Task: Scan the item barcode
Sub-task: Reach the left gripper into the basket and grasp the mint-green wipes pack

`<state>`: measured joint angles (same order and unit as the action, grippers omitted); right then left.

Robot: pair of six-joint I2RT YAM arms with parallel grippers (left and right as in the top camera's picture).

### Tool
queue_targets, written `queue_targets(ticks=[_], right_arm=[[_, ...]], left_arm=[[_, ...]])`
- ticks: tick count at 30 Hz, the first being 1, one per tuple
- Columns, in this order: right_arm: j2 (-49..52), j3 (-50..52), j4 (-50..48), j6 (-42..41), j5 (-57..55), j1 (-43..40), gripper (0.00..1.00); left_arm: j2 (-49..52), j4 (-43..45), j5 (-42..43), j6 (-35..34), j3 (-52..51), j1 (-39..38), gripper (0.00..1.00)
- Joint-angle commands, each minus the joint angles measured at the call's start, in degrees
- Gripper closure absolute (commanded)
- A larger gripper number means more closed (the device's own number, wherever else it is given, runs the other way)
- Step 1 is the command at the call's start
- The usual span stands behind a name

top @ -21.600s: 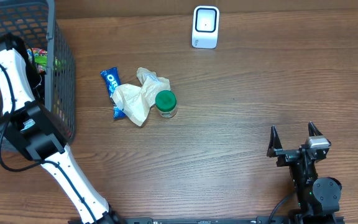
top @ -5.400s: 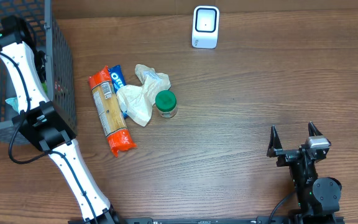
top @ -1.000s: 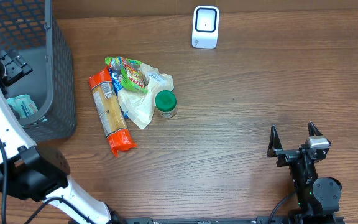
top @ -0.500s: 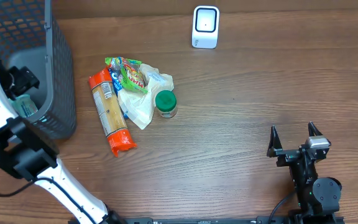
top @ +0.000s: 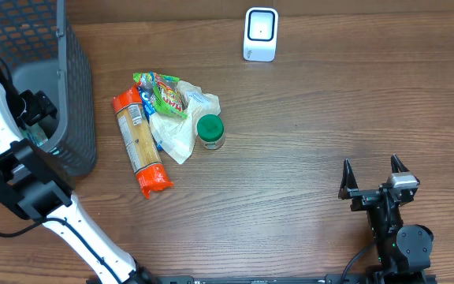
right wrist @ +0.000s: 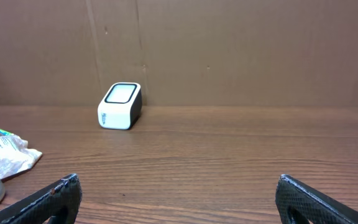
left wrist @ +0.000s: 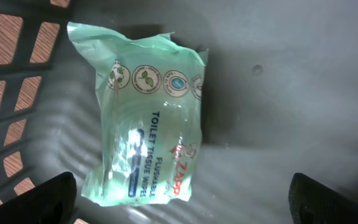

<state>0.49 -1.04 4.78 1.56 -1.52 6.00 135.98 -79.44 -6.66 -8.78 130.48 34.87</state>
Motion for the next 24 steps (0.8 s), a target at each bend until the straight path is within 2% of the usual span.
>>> queue_targets(ticks=[1, 11, 13, 19, 21, 24], right_arm=[[-0.3, 0.6, -0.2, 0.4, -0.3, -0.1, 0.0], [-0.3, 0.6, -0.2, 0.4, -0.3, -0.1, 0.0], [-0.3, 0.6, -0.2, 0.4, -0.3, -0.1, 0.0], [-0.3, 0.6, -0.2, 0.4, -0.3, -0.1, 0.0], [-0.3, 0.6, -0.2, 0.4, -0.3, -0.1, 0.0], [-0.3, 0.6, -0.2, 0.4, -0.3, -0.1, 0.0]], left_arm=[[3.9, -0.1, -1.8, 0.4, 0.0, -0.1, 0.0], [7.5, -0.1, -2.3, -0.2, 0.0, -0.1, 0.07], [7.5, 0.0, -2.3, -0.2, 0.0, -0.1, 0.16], [7.5, 0.2, -1.6, -0.7, 0.0, -0.1, 0.62], [7.5, 0.2, -0.7, -0.7, 0.0, -0.1, 0.69], [7.5, 0.0, -0.7, -0.7, 0.0, -0.2, 0.7]])
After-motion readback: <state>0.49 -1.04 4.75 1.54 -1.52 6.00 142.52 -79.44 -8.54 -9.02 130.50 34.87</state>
